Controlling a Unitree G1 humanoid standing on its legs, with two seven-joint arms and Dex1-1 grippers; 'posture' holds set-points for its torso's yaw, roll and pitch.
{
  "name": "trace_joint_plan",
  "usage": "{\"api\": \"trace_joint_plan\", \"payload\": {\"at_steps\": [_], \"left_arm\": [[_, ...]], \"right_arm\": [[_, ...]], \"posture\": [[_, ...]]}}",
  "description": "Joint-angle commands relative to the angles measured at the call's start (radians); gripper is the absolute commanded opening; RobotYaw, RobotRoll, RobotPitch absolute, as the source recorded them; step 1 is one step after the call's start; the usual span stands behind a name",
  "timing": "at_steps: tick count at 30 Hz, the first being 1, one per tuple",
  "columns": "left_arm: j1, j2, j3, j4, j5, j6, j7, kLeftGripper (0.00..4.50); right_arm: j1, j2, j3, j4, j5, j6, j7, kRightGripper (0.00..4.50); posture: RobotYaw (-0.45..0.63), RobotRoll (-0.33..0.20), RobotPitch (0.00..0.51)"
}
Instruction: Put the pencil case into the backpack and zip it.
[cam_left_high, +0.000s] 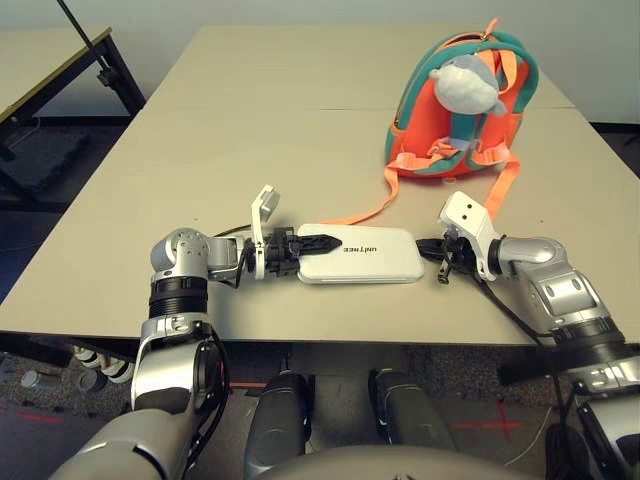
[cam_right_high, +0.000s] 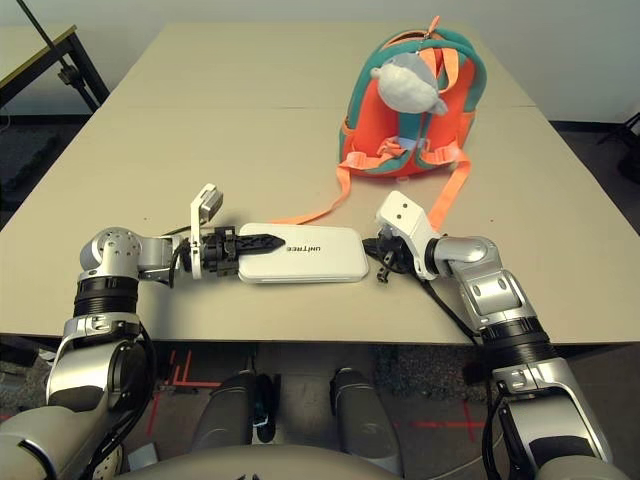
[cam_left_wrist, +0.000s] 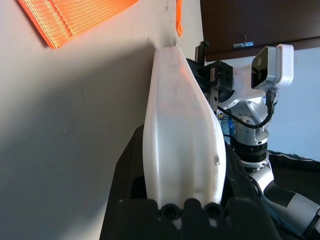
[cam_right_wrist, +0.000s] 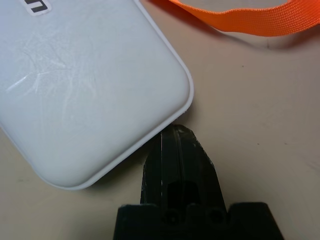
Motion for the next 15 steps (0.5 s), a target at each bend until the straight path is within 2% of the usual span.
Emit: {"api": "trace_joint_plan", "payload": {"at_steps": [1,5,8,14,15], "left_arm": [[-0.068,-0.009,0.071,-0.019,-0.020,-0.085,0.024,1.18],[-0.135,0.013,0.137,-0.031,-0.041,-0.122,0.048,1.18],[-0.154,0.028,0.151,-0.035,-0.048,-0.131,0.052,1.18],[-0.178,0.075,0.180,-0.067,-0.068,-0.147,0.058,1.18],[-0.184,0.085,0.189,-0.067,-0.069,-0.157,0.064,1.18]], "right_arm": [[-0.010,0.005,0.013,0.039,-0.022,-0.021,-0.040,0.00],[-0.029,0.023,-0.040,0.081,-0.025,-0.025,-0.146,0.97],[-0.041,0.029,-0.075,0.102,-0.017,-0.028,-0.208,2.12],[-0.061,0.048,-0.234,0.042,0.104,0.107,-0.309,4.47],[-0.065,0.052,-0.265,0.019,0.132,0.137,-0.325,4.50]], "posture": [[-0.16,0.000,0.107],[-0.16,0.000,0.106],[-0.16,0.000,0.107],[-0.15,0.000,0.110],[-0.15,0.000,0.112]]}}
